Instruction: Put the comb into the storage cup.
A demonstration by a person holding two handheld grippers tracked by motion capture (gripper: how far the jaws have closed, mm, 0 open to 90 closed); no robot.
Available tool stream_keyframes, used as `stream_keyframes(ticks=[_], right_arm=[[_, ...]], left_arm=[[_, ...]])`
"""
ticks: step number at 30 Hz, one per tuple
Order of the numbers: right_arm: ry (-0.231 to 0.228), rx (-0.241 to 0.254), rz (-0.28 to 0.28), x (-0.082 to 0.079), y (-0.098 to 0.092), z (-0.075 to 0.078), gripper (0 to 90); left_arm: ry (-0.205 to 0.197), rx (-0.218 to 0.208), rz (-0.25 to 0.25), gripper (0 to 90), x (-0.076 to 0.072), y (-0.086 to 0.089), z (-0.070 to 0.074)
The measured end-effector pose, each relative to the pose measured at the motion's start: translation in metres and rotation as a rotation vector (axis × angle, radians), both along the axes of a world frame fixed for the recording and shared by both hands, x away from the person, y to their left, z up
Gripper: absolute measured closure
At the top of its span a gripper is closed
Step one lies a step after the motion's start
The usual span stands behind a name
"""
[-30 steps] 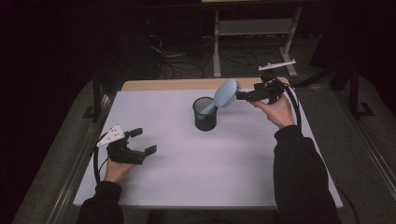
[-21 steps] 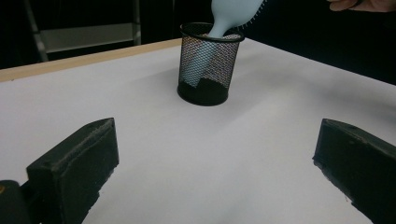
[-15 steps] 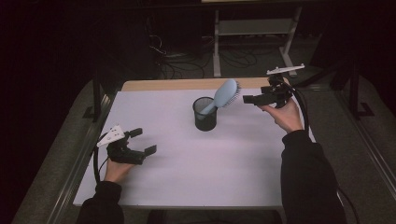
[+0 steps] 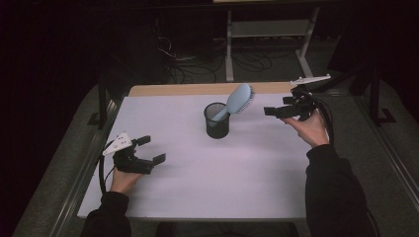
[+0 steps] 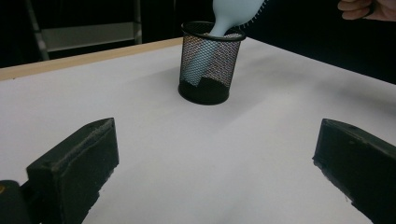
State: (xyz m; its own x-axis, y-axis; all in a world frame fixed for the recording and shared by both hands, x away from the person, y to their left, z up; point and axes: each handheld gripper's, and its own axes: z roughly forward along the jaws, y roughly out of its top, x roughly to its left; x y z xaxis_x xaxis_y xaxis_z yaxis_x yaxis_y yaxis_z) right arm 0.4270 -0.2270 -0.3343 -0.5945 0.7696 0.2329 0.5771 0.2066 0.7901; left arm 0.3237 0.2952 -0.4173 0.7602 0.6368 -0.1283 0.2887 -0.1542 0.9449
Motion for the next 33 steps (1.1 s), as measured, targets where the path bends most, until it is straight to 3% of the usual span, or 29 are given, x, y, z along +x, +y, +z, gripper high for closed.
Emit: stream_keyframes(ticks=[33], right_arm=[[-0.007,-0.022,0.035,-0.042,-0.019,-0.034,0.0]], left_arm=[[0.006,0.004,-0.001,0.0,0.0,0.0,-0.001]])
